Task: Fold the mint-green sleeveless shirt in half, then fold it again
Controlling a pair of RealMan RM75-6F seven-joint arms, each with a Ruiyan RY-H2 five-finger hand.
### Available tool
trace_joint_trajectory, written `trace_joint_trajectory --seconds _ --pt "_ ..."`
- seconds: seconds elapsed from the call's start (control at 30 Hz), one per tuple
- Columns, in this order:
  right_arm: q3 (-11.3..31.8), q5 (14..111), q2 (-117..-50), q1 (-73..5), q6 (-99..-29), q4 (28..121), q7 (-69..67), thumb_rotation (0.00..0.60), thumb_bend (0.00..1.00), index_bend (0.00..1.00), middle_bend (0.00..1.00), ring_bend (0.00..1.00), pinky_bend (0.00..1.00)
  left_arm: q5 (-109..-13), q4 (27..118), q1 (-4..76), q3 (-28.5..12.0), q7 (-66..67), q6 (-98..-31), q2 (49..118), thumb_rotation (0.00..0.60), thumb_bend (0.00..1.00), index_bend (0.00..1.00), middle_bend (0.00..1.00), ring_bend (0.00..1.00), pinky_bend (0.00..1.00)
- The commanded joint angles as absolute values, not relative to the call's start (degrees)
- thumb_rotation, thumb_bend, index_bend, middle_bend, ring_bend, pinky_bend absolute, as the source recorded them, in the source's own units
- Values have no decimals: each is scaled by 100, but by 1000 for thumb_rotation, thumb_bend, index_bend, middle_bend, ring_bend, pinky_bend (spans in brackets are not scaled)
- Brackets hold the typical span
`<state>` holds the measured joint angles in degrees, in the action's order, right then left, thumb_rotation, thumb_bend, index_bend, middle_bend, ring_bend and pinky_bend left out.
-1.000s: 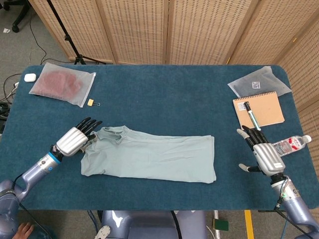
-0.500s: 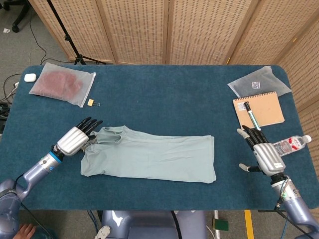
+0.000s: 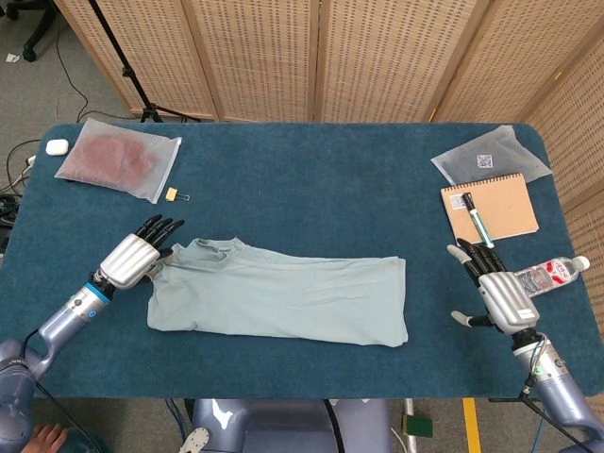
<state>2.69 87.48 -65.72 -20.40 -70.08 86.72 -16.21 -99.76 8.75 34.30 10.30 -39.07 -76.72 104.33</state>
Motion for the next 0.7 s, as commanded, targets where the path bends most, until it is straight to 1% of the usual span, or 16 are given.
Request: trace_joint_trajectory --seconds 0.03,0.3,0.5,0.7 --pt "269 8748 -6573 -2042 -7001 8669 -1622 600 0 0 0 0 1 -9943 861 3401 1011 -3922 -7617 10380 600 499 767 0 0 0" --pt "267 8755 -6575 -2046 -6991 8669 -1626 600 0 0 0 0 1 -9797 797 3302 916 -3949 -7377 10198 600 501 770 0 0 0" --pt "264 8768 -6577 -2047 -6992 8676 -1612 600 0 0 0 0 1 -9652 714 3237 815 -3928 -7023 10065 600 509 772 0 0 0" --pt "255 8778 -6586 -2049 -6984 8689 -1578 600 0 0 0 0 1 -9479 581 3133 691 -3819 -6512 9896 600 511 775 0 0 0"
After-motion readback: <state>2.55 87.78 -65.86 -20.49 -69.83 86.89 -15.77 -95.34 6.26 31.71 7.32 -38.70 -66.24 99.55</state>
